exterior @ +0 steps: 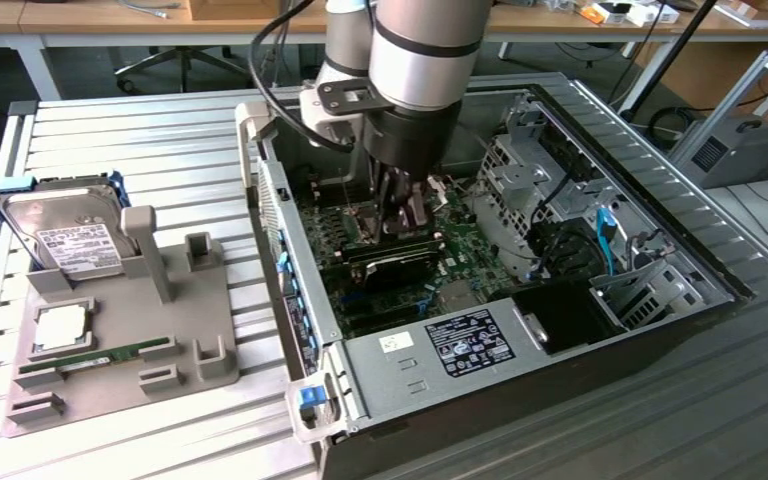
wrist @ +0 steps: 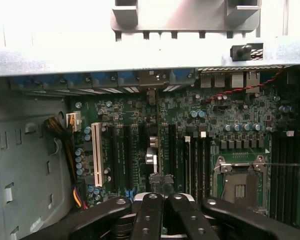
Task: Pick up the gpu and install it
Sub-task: 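Press down on the gpu until it lock into place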
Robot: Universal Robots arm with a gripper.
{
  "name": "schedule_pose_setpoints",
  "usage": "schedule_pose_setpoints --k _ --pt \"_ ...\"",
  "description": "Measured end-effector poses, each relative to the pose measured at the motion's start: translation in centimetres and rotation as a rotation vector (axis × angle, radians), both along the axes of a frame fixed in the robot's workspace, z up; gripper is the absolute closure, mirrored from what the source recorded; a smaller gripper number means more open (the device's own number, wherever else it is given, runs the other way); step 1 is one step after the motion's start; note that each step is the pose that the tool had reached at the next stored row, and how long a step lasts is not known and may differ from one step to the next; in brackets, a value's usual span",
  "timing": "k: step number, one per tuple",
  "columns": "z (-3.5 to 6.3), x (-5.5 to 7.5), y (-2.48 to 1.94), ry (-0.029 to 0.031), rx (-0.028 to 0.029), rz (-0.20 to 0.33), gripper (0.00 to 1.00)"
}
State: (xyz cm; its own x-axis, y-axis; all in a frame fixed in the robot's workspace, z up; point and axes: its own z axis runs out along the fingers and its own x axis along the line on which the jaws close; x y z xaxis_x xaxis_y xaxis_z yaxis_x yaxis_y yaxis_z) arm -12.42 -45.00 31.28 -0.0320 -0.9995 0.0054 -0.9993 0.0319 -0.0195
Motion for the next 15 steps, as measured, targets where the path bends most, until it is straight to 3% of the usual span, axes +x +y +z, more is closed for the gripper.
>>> schedule_pose_setpoints --k 7,15 --pt "-1.14 0.0 0.02 0.0003 0.0001 0.0 0.89" --pt "-1.48 -0.4 0.03 0.0003 0.0001 0.0 0.89"
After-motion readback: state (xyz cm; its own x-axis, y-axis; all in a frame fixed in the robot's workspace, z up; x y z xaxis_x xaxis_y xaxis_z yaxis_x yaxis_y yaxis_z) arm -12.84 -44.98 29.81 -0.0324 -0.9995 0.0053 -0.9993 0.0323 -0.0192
